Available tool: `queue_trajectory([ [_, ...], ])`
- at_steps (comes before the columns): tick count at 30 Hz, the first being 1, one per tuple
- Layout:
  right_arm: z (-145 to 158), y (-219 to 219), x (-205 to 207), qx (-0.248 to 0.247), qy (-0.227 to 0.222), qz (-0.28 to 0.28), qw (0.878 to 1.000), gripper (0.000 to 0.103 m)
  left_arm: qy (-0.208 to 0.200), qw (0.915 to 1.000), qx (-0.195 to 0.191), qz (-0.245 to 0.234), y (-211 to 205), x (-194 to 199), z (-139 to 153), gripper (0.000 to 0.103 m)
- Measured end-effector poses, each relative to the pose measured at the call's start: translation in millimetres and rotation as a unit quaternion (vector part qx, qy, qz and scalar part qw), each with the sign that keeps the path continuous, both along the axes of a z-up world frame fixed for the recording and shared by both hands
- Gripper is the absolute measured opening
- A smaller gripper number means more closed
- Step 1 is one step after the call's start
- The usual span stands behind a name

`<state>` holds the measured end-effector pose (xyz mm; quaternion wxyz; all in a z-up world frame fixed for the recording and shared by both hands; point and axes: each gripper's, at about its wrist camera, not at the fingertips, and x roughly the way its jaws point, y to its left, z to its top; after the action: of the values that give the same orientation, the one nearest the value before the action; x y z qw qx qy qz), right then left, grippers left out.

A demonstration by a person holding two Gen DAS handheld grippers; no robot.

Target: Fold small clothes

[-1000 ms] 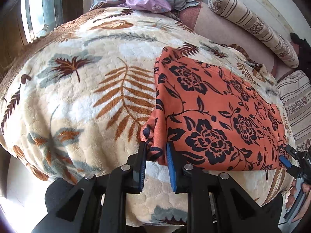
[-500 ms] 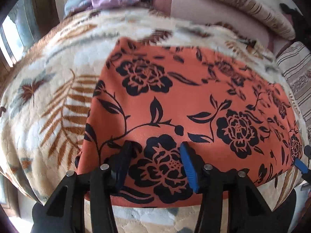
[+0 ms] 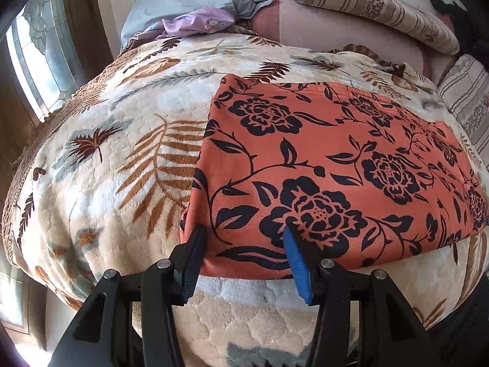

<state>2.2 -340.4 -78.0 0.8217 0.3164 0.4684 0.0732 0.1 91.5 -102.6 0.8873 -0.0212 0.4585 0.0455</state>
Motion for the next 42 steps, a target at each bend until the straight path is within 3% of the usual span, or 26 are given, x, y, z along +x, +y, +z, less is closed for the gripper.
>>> queue_trajectory([
  [5,8.0,-3.9,-10.1,0.004,-0.006,-0.022,1.0,0.087,-0.033,0.9979,-0.029,0.048,6.2,-4.1,8.2,0.055],
  [7,11.0,0.2,-15.8,-0.004,-0.005,-0.031,0.999,0.087,-0.066,0.9963,-0.026,0.049,6.8,-7.6,10.9,0.076],
  [8,13.5,3.7,-19.5,-0.004,-0.009,-0.036,0.999,0.087,-0.081,0.9955,-0.019,0.045,7.3,-7.1,6.9,0.078],
  [10,18.7,13.4,-27.6,-0.006,-0.017,-0.04,0.999,0.087,-0.026,0.999,-0.026,0.027,14.8,1.9,-15.4,0.076],
  [12,22.9,25.8,-35.6,-0.014,-0.017,-0.037,0.999,0.087,-0.04,0.9969,-0.059,0.032,28.7,0.4,-17.9,0.071],
  [16,36.5,45.6,-43.7,-0.042,-0.017,-0.021,0.999,0.087,-0.048,0.997,-0.058,0.018,28.9,-9.5,-13.9,0.067],
  [19,60.5,52.8,-47.7,-0.059,-0.037,-0.013,0.997,0.087,-0.054,0.9959,-0.063,0.037,37.9,-12.4,-15.9,0.079],
  [23,93.3,55.3,-55.4,-0.071,-0.073,-0.012,0.995,0.087,-0.065,0.9948,-0.064,0.046,39.5,-13.8,-14.1,0.079],
  [27,103.8,53.8,-64.2,-0.07,-0.087,-0.015,0.994,0.087,-0.063,0.9937,-0.074,0.056,44.0,-13.6,-16.1,0.079],
  [31,93.4,49.8,-68.8,-0.052,-0.084,-0.016,0.995,0.087,-0.064,0.9921,-0.079,0.073,48.9,-11.6,-19.2,0.079],
  [34,73.7,39.6,-71.9,0.001,-0.083,-0.032,0.996,0.087,-0.071,0.9929,-0.072,0.063,47.8,-14.7,-20.6,0.079],
  [38,26.2,18.3,-74.1,0.082,-0.057,-0.068,0.993,0.087,-0.068,0.9925,-0.079,0.064,50.9,-18.5,-18.7,0.079],
  [42,-26.9,-6.7,-73.6,0.167,-0.017,-0.112,0.979,0.087,-0.074,0.9921,-0.066,0.077,49.9,-24.4,-16.2,0.079],
])
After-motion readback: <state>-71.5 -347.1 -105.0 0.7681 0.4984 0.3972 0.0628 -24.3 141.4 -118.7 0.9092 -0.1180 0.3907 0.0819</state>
